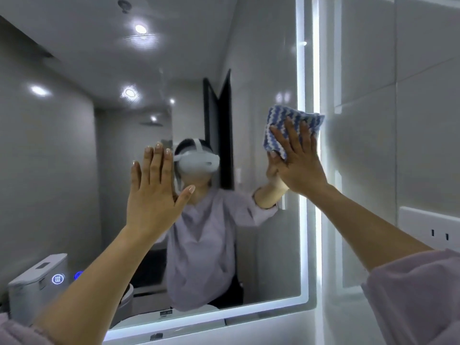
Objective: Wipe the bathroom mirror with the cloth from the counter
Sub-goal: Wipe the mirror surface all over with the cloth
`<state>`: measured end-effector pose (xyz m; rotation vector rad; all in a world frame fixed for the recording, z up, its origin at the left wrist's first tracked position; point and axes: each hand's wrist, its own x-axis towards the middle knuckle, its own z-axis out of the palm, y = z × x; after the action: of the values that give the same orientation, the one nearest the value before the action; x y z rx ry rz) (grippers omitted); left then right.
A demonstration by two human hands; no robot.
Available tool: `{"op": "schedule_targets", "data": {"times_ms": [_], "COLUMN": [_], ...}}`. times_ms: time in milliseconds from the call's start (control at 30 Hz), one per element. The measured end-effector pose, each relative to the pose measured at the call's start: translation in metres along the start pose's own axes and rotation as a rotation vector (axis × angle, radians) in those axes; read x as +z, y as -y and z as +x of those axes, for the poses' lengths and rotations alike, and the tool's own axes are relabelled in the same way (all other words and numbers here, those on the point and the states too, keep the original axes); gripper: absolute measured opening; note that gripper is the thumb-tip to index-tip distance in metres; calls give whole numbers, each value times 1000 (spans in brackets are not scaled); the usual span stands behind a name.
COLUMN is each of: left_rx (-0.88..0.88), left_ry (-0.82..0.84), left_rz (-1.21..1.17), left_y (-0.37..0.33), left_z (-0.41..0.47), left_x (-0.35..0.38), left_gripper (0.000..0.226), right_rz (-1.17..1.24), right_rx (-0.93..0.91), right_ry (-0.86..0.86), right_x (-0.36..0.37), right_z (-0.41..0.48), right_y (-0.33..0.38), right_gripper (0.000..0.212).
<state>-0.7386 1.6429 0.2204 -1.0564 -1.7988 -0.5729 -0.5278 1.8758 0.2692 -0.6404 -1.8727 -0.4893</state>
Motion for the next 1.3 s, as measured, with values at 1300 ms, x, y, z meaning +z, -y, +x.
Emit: {"op": "schedule_targets", "data": {"times_ms": [1300], "left_rx": [7], "left_ry": [-12], "left_rz": [-6], "left_y": [3], "left_z": [1], "left_x": [2], "left_gripper": [88], "right_rz": [24], "right_rx": [-322], "right_ry": [39], "right_x": [42], "right_z": [-121], "right_y": [86], "right_gripper": [59]}}
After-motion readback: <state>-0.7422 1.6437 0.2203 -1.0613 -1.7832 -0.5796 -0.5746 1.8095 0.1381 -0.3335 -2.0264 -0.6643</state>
